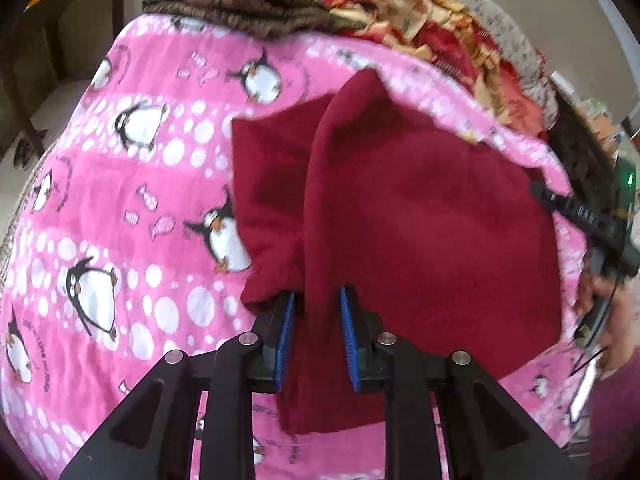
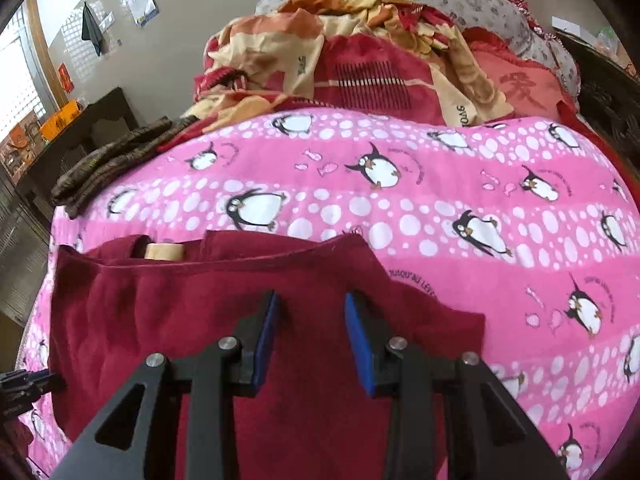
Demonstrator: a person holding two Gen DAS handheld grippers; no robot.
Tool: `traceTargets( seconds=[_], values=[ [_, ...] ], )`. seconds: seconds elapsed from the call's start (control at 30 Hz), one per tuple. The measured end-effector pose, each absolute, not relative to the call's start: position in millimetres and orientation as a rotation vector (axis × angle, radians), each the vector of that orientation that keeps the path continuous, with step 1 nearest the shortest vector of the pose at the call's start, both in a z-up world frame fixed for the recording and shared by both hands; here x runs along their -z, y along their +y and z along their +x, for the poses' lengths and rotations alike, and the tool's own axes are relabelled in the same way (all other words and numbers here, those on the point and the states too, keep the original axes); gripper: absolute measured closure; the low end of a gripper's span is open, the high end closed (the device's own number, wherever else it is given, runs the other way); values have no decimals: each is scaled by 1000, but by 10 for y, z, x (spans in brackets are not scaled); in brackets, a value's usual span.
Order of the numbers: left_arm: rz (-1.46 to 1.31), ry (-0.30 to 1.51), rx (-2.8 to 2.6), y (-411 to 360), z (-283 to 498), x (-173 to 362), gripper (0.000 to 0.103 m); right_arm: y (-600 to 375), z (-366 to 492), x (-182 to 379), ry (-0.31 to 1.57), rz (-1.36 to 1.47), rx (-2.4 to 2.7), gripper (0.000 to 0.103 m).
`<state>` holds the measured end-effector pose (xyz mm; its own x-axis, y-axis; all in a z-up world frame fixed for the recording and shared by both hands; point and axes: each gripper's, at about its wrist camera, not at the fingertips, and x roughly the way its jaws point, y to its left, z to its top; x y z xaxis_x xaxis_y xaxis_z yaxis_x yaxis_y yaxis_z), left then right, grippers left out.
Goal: Fold small clothes
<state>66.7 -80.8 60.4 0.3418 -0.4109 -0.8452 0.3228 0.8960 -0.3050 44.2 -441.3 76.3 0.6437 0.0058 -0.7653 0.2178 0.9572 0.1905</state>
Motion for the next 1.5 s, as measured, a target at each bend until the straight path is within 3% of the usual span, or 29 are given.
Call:
traceTargets(
  seconds=[0.13,0.47,0.63,0.77,0.97,1.17,1.3,1.5],
  values=[
    [-99,1118,486,-913,803,-707,102,-4241,212,-962,808,259,68,54],
    [-63,1205,464,-593,577,-723,102,-4258,276,-950,825,230,65,54],
    [-107,1109,478,-539,513,-1057,102,-4285,367,-859,831,242,69,54],
    [-120,1013,501,-792,732,-1223,93,-4252,404,-818,831,240,61,54],
    [-145,982,379,-1132,1422,-863,93,-4240,511,-761,841,226,64,54],
    [-261,1101,294,-1005,1884,-308,89,-4280,743,-611,887,206,72,54],
    [-233,1073,311,-980,1725,-418,89,-4244,813,-634,902,193,97,54],
    [-211,1041,350,-742,1299,-650,89,-3808,547,-1120,795,200,-6,54]
  ],
)
